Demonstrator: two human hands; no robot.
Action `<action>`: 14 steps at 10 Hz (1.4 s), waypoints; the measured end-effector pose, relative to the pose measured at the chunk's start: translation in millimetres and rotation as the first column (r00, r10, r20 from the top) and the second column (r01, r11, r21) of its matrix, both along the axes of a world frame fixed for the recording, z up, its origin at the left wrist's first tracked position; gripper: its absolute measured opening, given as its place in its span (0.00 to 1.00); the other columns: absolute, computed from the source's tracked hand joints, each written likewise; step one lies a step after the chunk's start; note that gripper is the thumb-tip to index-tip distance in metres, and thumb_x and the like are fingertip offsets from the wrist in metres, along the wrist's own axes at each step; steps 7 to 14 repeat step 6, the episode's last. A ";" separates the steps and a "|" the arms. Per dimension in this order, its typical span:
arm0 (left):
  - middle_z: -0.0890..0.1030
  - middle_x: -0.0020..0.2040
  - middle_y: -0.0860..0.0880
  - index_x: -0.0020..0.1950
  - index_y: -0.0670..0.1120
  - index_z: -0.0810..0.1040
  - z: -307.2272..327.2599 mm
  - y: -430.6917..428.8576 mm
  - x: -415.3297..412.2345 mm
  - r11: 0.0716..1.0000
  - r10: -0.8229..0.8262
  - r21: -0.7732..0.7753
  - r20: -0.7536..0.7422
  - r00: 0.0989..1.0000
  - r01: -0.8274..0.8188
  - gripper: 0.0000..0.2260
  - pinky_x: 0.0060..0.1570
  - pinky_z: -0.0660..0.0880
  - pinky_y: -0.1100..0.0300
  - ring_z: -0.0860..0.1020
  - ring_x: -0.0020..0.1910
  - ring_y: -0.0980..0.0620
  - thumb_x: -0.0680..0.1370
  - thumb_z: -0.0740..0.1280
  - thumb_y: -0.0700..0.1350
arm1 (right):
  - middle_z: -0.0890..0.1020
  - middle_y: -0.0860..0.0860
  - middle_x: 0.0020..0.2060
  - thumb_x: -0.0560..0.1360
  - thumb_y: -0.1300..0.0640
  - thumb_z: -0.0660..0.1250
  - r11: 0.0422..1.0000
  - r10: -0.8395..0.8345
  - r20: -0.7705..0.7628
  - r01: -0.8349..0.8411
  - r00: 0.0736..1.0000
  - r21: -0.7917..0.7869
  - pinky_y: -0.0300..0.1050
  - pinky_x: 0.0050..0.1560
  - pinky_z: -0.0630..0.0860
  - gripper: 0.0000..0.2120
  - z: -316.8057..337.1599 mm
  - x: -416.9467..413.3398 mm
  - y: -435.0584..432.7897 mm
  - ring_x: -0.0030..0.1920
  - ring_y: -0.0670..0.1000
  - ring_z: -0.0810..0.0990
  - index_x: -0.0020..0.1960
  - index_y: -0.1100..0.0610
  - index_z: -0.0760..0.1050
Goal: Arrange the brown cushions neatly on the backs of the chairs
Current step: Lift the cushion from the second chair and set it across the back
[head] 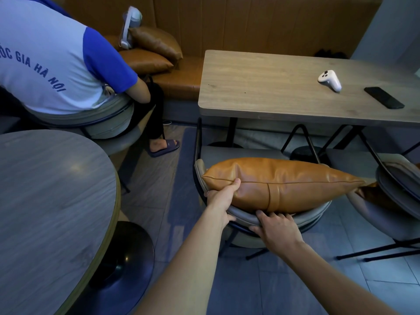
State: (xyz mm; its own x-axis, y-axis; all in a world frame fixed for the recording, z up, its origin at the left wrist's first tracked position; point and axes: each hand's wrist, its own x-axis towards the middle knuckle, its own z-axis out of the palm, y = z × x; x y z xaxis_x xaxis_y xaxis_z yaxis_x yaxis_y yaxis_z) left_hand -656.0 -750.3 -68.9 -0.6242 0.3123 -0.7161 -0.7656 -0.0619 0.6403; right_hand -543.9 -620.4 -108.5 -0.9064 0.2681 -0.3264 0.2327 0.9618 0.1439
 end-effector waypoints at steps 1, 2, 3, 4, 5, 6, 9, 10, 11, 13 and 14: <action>0.70 0.75 0.43 0.79 0.46 0.58 -0.4 -0.9 0.1 1.000 -0.004 -0.004 -0.006 1.000 0.004 0.50 0.62 0.73 0.28 0.71 0.71 0.37 0.65 0.81 0.58 | 0.83 0.54 0.62 0.83 0.37 0.53 1.000 -0.006 -0.008 0.006 1.000 -0.008 0.54 0.64 0.71 0.24 -0.2 0.0 -0.4 0.64 0.58 0.80 0.73 0.49 0.67; 0.70 0.75 0.44 0.79 0.47 0.57 -1.9 -3.2 0.9 1.000 -0.025 -0.009 -0.020 0.999 0.025 0.51 0.64 0.71 0.29 0.71 0.72 0.38 0.65 0.80 0.60 | 0.83 0.54 0.62 0.83 0.37 0.53 1.000 -0.007 -0.006 0.007 1.000 -0.016 0.54 0.64 0.71 0.25 0.6 0.8 -0.6 0.64 0.58 0.80 0.74 0.49 0.67; 0.69 0.76 0.45 0.80 0.47 0.56 -5.0 -8.4 4.9 0.993 -0.096 -0.067 -0.050 0.994 0.092 0.54 0.67 0.69 0.35 0.70 0.72 0.39 0.63 0.78 0.67 | 0.83 0.54 0.63 0.83 0.36 0.53 0.999 -0.008 -0.004 0.008 1.000 -0.032 0.54 0.64 0.70 0.25 3.7 1.2 -0.6 0.64 0.59 0.79 0.73 0.49 0.67; 0.69 0.77 0.46 0.80 0.47 0.58 -5.2 -13.2 7.9 0.976 -0.191 -0.124 -0.098 0.977 0.178 0.53 0.69 0.68 0.41 0.70 0.72 0.41 0.64 0.76 0.70 | 0.83 0.55 0.62 0.82 0.37 0.56 0.997 -0.018 0.011 0.019 1.000 -0.081 0.54 0.64 0.70 0.24 5.1 -0.5 2.1 0.64 0.60 0.79 0.71 0.50 0.68; 0.68 0.78 0.45 0.79 0.43 0.61 -3.0 -26.1 5.4 0.901 -0.343 -0.325 -0.124 0.931 0.288 0.42 0.63 0.67 0.50 0.69 0.74 0.42 0.74 0.72 0.64 | 0.82 0.56 0.62 0.80 0.40 0.63 0.978 -0.044 0.104 0.064 0.994 -0.197 0.54 0.63 0.70 0.22 17.0 -3.4 7.7 0.64 0.61 0.79 0.69 0.52 0.70; 0.69 0.77 0.45 0.78 0.43 0.65 7.0 -30.8 1.1 0.806 -0.473 -0.457 -0.113 0.874 0.377 0.37 0.63 0.67 0.54 0.70 0.73 0.43 0.76 0.71 0.60 | 0.82 0.56 0.61 0.79 0.43 0.66 0.945 -0.066 0.113 0.098 0.991 -0.312 0.53 0.60 0.73 0.20 28.3 -7.1 13.6 0.63 0.61 0.80 0.66 0.53 0.74; 0.69 0.77 0.45 0.78 0.43 0.65 7.0 -30.8 1.1 0.806 -0.473 -0.457 -0.113 0.874 0.377 0.37 0.63 0.67 0.54 0.70 0.73 0.43 0.76 0.71 0.60 | 0.82 0.56 0.61 0.79 0.43 0.66 0.945 -0.066 0.113 0.098 0.991 -0.312 0.53 0.60 0.73 0.20 28.3 -7.1 13.6 0.63 0.61 0.80 0.66 0.53 0.74; 0.69 0.77 0.45 0.78 0.43 0.65 7.0 -30.8 1.1 0.806 -0.473 -0.457 -0.113 0.874 0.377 0.37 0.63 0.67 0.54 0.70 0.73 0.43 0.76 0.71 0.60 | 0.82 0.56 0.61 0.79 0.43 0.66 0.945 -0.066 0.113 0.098 0.991 -0.312 0.53 0.60 0.73 0.20 28.3 -7.1 13.6 0.63 0.61 0.80 0.66 0.53 0.74; 0.69 0.77 0.45 0.78 0.43 0.65 7.0 -30.8 1.1 0.806 -0.473 -0.457 -0.113 0.874 0.377 0.37 0.63 0.67 0.54 0.70 0.73 0.43 0.76 0.71 0.60 | 0.82 0.56 0.61 0.79 0.43 0.66 0.945 -0.066 0.113 0.098 0.991 -0.312 0.53 0.60 0.73 0.20 28.3 -7.1 13.6 0.63 0.61 0.80 0.66 0.53 0.74; 0.69 0.77 0.45 0.78 0.43 0.65 7.0 -30.8 1.1 0.806 -0.473 -0.457 -0.113 0.874 0.377 0.37 0.63 0.67 0.54 0.70 0.73 0.43 0.76 0.71 0.60 | 0.82 0.56 0.61 0.79 0.43 0.66 0.945 -0.066 0.113 0.098 0.991 -0.312 0.53 0.60 0.73 0.20 28.3 -7.1 13.6 0.63 0.61 0.80 0.66 0.53 0.74; 0.69 0.77 0.45 0.78 0.43 0.65 7.0 -30.8 1.1 0.806 -0.473 -0.457 -0.113 0.874 0.377 0.37 0.63 0.67 0.54 0.70 0.73 0.43 0.76 0.71 0.60 | 0.82 0.56 0.61 0.79 0.43 0.66 0.945 -0.066 0.113 0.098 0.991 -0.312 0.53 0.60 0.73 0.20 28.3 -7.1 13.6 0.63 0.61 0.80 0.66 0.53 0.74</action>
